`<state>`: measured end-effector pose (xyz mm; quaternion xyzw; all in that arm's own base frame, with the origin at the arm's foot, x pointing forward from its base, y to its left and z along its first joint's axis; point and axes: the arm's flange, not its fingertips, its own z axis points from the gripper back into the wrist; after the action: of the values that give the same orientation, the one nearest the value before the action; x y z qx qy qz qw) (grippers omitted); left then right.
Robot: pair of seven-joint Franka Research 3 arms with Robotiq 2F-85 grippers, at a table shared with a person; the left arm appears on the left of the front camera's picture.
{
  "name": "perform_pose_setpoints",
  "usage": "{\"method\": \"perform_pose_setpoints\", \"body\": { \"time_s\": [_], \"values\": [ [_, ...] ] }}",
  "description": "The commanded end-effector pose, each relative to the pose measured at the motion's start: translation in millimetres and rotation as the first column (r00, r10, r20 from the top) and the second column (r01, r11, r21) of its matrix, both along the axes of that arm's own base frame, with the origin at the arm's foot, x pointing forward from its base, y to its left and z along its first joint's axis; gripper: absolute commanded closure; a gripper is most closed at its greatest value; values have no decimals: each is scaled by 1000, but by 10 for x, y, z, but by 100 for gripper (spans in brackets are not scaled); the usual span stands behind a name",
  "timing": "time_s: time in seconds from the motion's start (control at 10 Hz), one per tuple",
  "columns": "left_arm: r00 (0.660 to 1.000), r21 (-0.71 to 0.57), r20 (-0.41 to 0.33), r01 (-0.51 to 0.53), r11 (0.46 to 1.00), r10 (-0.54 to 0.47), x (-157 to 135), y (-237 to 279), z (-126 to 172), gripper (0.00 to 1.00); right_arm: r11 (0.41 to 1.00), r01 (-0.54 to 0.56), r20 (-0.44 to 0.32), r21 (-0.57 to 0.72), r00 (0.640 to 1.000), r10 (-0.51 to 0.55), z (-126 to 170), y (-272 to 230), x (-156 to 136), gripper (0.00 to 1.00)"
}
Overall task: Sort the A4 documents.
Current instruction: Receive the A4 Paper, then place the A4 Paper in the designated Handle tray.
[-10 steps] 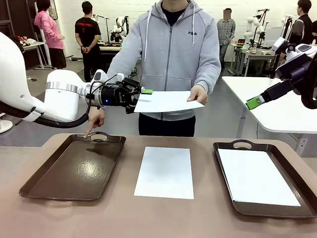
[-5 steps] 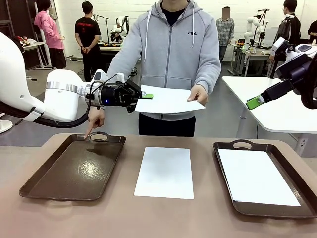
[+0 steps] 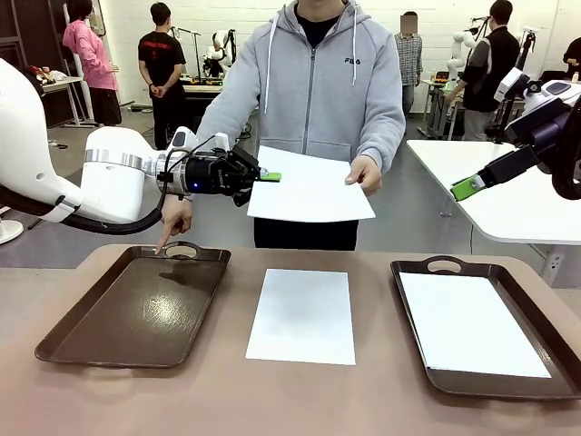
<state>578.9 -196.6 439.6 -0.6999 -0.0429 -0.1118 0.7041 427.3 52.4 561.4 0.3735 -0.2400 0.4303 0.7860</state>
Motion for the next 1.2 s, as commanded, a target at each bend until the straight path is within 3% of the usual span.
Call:
{"method": "perform_pose_setpoints", "body": {
  "time_s": [0.0, 1.1],
  "values": [
    [1000, -9, -4, -19, 1000, 19, 21, 16, 2, 100, 1000, -8, 5, 8, 1000, 8, -2, 7, 9, 1],
    [1000, -9, -4, -19, 1000, 19, 21, 16, 2, 100, 1000, -8, 5, 8, 1000, 8, -2, 7, 9, 1]
  ]
}}
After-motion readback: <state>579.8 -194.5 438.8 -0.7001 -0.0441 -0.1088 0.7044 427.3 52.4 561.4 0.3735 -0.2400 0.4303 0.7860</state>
